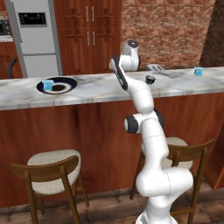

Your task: Place two yogurt containers on each plate.

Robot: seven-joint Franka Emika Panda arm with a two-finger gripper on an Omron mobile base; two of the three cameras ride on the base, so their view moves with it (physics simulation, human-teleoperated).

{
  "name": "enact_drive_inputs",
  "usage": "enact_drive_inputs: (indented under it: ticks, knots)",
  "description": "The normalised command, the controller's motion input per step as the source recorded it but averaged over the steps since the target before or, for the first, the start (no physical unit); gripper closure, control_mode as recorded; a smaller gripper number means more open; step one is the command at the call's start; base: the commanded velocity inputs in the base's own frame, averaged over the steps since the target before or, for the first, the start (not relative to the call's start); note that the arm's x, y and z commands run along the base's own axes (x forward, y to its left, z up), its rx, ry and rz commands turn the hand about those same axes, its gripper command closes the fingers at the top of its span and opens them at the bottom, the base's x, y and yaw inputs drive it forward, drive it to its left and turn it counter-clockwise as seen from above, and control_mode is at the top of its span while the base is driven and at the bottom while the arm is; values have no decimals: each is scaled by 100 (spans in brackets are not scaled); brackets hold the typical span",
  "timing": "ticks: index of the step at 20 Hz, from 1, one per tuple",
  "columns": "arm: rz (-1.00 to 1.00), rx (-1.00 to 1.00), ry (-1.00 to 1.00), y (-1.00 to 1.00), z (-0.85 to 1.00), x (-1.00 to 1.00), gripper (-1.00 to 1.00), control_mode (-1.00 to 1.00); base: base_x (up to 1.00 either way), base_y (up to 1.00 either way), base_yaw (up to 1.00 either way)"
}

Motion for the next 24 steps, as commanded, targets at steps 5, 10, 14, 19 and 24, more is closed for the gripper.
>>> enact_drive_inputs:
  ticks: [5, 10, 14, 19, 24]
  knots:
    - [0, 0, 0, 0, -8, 21, -100, -100, 0, 0, 0]
    - [0, 0, 0, 1, -3, 21, -100, -100, 0, 0, 0]
    - [0, 0, 0, 1, 0, 20, -100, -100, 0, 0, 0]
    - [0, 0, 0, 1, 0, 21, -100, -100, 0, 0, 0]
    - [0, 0, 0, 0, 0, 10, 100, -100, 0, 0, 0]
